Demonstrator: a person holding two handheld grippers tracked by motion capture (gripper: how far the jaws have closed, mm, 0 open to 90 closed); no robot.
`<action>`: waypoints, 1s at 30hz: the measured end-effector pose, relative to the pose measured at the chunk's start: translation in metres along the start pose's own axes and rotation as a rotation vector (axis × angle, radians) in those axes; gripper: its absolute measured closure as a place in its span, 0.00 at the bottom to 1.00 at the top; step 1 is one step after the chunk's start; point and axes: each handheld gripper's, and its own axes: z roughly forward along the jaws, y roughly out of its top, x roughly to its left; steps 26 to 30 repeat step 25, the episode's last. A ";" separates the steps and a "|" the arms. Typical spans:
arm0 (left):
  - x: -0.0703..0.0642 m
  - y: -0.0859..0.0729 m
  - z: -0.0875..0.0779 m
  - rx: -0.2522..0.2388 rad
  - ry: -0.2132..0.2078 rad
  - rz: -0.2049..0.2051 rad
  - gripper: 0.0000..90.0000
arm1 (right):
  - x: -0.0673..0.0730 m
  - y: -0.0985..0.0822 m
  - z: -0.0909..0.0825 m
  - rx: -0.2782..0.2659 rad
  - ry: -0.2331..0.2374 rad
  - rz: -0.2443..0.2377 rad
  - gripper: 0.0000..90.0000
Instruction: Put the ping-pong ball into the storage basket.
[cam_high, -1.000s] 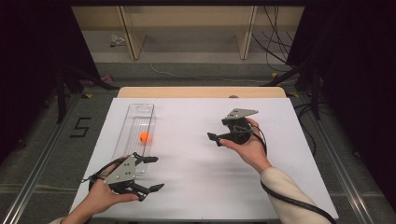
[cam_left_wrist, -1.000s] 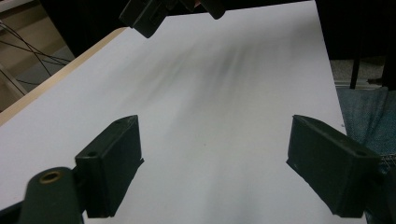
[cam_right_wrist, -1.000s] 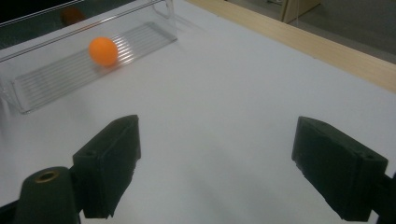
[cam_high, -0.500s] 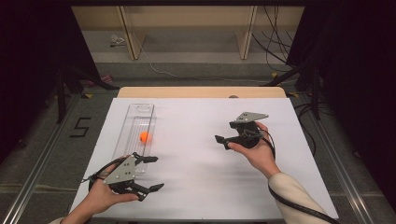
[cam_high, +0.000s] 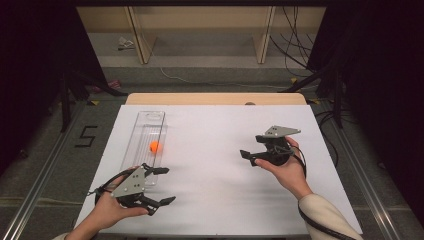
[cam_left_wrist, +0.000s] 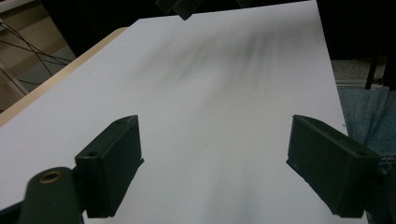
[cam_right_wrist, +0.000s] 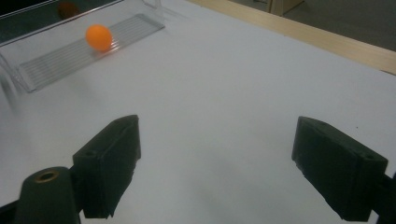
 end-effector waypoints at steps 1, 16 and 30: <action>0.000 0.000 0.000 0.000 0.000 0.000 0.19 | 0.000 -0.001 -0.002 -0.001 0.000 -0.001 0.18; 0.000 0.000 0.000 0.002 -0.001 0.000 0.19 | 0.003 -0.015 -0.019 -0.017 0.011 0.019 0.18; 0.001 0.000 0.001 0.000 -0.001 -0.003 0.19 | 0.002 -0.015 -0.018 -0.020 0.014 0.018 0.18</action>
